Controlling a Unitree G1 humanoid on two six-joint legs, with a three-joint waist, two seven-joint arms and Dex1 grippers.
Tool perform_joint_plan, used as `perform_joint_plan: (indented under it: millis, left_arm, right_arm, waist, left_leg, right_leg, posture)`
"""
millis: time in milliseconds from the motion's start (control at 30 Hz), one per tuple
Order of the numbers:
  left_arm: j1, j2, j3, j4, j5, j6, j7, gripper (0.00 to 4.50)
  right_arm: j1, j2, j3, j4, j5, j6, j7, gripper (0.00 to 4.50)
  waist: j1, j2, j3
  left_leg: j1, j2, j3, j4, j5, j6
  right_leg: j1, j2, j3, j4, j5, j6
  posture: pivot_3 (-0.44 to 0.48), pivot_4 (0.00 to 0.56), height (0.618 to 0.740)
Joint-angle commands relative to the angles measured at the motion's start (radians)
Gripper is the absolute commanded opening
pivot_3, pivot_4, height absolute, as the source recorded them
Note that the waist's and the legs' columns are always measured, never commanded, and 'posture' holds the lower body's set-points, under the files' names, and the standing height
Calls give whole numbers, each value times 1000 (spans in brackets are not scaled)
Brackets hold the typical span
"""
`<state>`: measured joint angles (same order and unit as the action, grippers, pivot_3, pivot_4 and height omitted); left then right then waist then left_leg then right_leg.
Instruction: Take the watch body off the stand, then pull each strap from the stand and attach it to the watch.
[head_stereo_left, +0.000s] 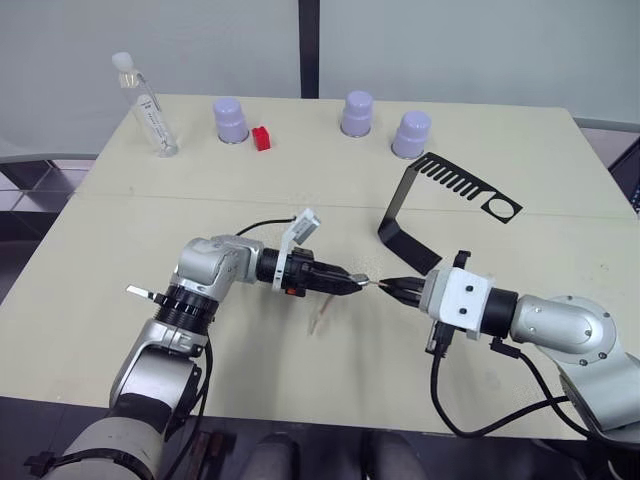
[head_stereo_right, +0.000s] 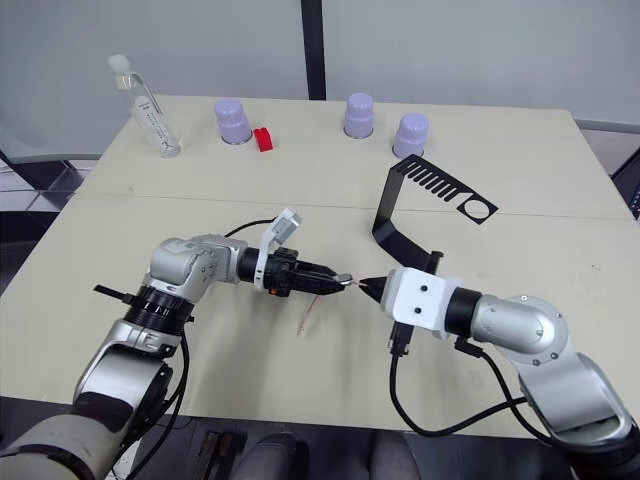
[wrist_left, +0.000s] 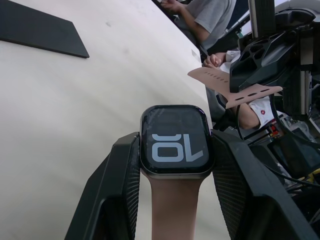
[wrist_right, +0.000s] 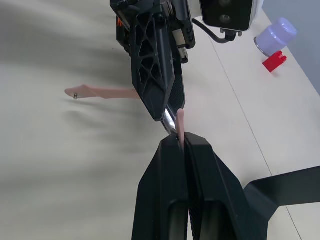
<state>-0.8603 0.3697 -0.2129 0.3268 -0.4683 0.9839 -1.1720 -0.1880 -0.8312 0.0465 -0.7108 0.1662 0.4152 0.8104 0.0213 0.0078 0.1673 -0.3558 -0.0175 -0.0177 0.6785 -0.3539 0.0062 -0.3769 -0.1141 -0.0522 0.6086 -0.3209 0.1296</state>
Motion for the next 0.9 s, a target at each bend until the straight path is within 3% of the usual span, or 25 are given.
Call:
perform_joint_plan:
  millis: [33,900]
  left_arm:
    - [-33,-3,25,-18,-25,6,-6,1581]
    - [-27,-12,32,-40,-35,18,1,1581]
  right_arm:
    - [-4,-9,-14,-15,-14,-21,-2,0]
    - [-44,-6,9,17,-38,-16,0,0]
  waist:
    - [0,0,0]
    - [0,0,0]
  left_leg:
    - [0,0,0,0,0,0]
    - [0,0,0,0,0,0]
  right_leg:
    - [0,0,0,0,0,0]
    - [0,0,0,0,0,0]
  posture:
    - [0,150,740]
    - [0,150,740]
